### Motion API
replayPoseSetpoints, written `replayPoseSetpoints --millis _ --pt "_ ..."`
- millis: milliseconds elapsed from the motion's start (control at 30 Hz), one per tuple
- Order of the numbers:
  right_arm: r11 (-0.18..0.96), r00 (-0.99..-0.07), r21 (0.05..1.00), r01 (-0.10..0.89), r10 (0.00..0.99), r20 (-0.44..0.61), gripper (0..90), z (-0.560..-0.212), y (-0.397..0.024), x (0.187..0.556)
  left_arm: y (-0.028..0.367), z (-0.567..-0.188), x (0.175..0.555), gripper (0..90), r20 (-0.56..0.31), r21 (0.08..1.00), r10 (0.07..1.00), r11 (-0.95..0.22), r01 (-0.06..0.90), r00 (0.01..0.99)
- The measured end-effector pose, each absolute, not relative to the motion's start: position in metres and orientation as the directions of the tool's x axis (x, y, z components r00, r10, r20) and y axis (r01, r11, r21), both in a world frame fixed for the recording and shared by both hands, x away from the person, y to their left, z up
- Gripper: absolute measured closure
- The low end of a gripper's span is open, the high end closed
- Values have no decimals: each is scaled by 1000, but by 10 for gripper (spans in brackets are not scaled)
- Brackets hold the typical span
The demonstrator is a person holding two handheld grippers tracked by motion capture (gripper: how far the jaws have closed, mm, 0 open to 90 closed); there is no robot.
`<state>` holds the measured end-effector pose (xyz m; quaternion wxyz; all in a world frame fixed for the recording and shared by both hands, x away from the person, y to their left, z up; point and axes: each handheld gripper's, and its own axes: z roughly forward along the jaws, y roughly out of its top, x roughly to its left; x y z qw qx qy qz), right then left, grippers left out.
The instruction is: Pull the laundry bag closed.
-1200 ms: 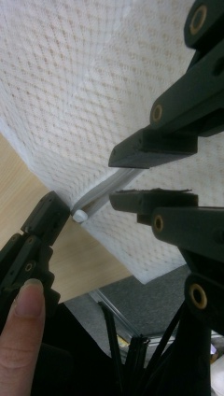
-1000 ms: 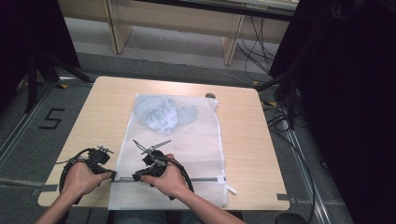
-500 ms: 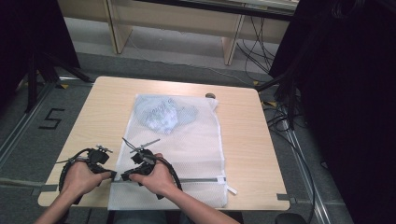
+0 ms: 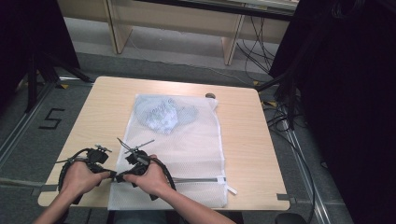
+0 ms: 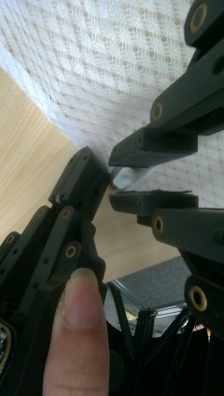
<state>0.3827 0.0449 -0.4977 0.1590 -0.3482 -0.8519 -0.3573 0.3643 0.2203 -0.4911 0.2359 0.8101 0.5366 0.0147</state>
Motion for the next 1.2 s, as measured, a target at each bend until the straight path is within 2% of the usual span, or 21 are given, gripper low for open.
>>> replayPoseSetpoints --millis 300,867,933,1000,1033,1200 --pt "496 -698 492 716 474 537 764 -501 48 385 221 -490 364 899 -215 391 876 -328 860 432" --pt "457 -672 493 740 484 560 864 -507 49 386 221 -489 364 899 -202 386 869 -353 852 452" --pt "452 -669 493 743 488 561 864 -507 49 385 217 -489 361 899 -212 384 882 -320 866 420" --pt "439 -655 486 756 499 568 866 -507 49 383 214 -490 361 898 -195 393 880 -334 857 433" --pt "429 -646 483 764 512 566 866 -508 48 382 214 -489 362 898 -154 405 857 -399 823 491" --pt "394 -611 468 791 543 576 868 -508 47 379 210 -490 361 899 -122 421 849 -425 801 514"
